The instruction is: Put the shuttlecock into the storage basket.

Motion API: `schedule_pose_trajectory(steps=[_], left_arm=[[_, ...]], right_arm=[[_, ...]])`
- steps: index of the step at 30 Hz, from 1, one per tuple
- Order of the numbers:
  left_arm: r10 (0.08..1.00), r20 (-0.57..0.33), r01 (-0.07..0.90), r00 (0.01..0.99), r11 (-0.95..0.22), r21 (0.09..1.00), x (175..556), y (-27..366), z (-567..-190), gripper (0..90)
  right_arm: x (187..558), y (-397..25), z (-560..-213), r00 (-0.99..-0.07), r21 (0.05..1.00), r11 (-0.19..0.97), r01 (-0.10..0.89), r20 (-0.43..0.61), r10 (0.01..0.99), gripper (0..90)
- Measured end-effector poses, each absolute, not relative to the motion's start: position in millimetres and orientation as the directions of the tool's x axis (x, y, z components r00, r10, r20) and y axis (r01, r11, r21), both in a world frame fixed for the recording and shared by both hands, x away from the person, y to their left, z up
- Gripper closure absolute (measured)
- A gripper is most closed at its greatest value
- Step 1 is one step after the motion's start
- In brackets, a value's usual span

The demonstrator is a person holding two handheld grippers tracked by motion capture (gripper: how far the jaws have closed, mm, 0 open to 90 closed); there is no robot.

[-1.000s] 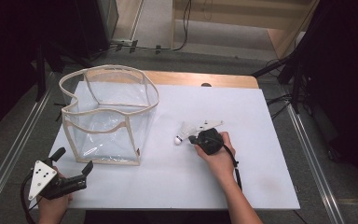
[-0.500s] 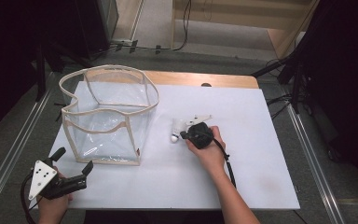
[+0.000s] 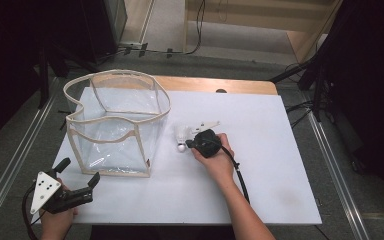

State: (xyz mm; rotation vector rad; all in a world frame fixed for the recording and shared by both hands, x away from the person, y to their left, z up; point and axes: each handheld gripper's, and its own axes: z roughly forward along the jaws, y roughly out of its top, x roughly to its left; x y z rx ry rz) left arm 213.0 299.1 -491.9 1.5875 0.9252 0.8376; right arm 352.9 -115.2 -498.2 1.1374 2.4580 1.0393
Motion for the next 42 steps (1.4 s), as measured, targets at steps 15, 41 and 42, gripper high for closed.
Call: schedule_pose_trajectory(steps=[15, 41, 42], left_arm=[[0.891, 0.059, 0.144, 0.451, -0.138, 0.980, 213, 299, -492, 0.0], [0.891, 0.055, 0.146, 0.451, -0.134, 0.980, 213, 299, -492, 0.0], [0.891, 0.056, 0.146, 0.450, -0.135, 0.980, 213, 299, -492, 0.0]], right_arm=[[344, -111, -477, -0.672, 0.721, 0.414, 0.555, 0.095, 0.735, 47.8], [343, -80, -499, -0.492, 0.655, 0.304, 0.692, 0.119, 0.863, 39.3], [343, -80, -500, -0.489, 0.652, 0.305, 0.694, 0.116, 0.865, 40.1]])
